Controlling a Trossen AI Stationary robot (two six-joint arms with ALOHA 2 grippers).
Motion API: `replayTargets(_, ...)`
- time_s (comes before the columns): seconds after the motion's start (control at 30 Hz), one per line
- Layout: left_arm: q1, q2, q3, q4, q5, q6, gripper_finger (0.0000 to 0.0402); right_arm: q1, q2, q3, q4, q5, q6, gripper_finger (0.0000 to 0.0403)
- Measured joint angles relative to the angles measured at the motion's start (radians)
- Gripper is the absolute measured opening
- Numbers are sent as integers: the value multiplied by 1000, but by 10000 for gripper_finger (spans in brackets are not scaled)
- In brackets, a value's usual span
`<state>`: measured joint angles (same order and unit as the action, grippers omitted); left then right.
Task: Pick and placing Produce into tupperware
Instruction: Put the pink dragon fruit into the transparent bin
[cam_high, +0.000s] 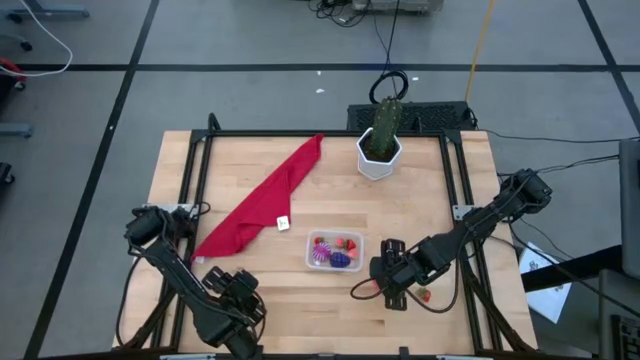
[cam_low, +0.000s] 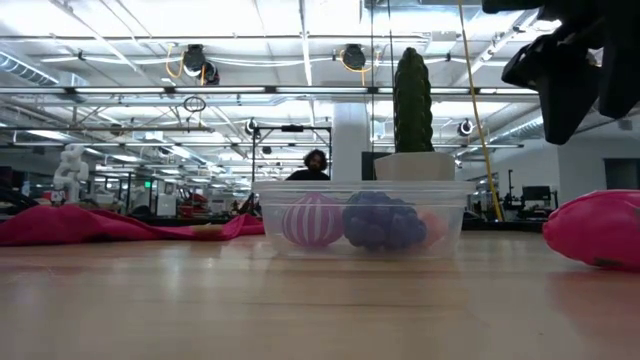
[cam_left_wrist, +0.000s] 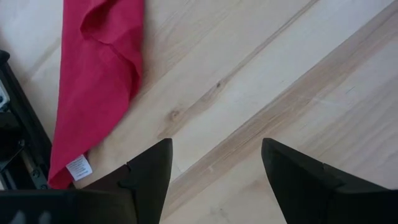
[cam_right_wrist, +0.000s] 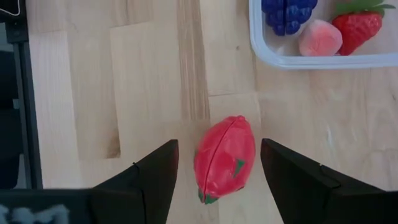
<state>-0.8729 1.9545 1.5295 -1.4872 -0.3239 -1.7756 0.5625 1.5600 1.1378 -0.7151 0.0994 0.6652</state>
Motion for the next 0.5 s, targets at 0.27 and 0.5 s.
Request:
replayTargets(0.27, 0, 0, 0, 0, 0, 0, 253, 0, 0, 0, -22, -1, 4, 262)
replayTargets(0.5, 0, 0, 0, 0, 0, -1, 253, -11, 0, 0, -38, -68, 43, 316)
